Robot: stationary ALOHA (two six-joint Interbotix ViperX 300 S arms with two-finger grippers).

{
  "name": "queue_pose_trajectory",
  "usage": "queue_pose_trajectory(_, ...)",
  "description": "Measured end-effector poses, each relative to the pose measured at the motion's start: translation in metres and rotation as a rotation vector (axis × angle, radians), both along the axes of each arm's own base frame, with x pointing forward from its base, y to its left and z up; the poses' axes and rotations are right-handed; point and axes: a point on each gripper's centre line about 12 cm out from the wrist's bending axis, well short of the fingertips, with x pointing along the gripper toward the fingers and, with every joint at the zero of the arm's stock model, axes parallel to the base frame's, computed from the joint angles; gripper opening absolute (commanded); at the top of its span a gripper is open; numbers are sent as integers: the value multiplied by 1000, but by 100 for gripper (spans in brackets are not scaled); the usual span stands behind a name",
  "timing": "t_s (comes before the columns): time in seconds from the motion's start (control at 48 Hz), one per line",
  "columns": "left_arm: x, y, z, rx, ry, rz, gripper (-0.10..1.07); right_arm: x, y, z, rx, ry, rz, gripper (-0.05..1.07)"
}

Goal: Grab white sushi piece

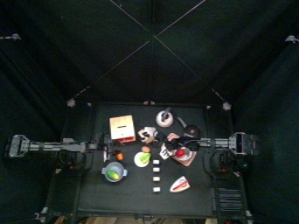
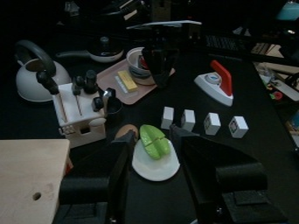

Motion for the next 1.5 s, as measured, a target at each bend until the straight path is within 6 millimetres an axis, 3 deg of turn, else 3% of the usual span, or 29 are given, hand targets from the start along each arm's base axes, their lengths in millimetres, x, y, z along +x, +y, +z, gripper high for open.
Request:
queue_pose_trajectory(0.396,-1,-1,-3,-2,4,-1,77,0,33,5,143,42,29,35)
queue_pose_trajectory(0.75,-2,0,-5,-23,8,8,77,11,40,12,219,82,-71,36)
queue_pose_trajectory(1.146,-3,0,-6,-25,11,9,77,9,49,7,-22,211,-200,38)
queue_pose_trajectory(1.312,-3,0,-7,-32,14,12,77,15,53,-4,-94,199,-266,51)
queue_pose_trajectory(1.5,-4,0,-8,-40,14,15,77,20,52,-14,-161,186,-326,75)
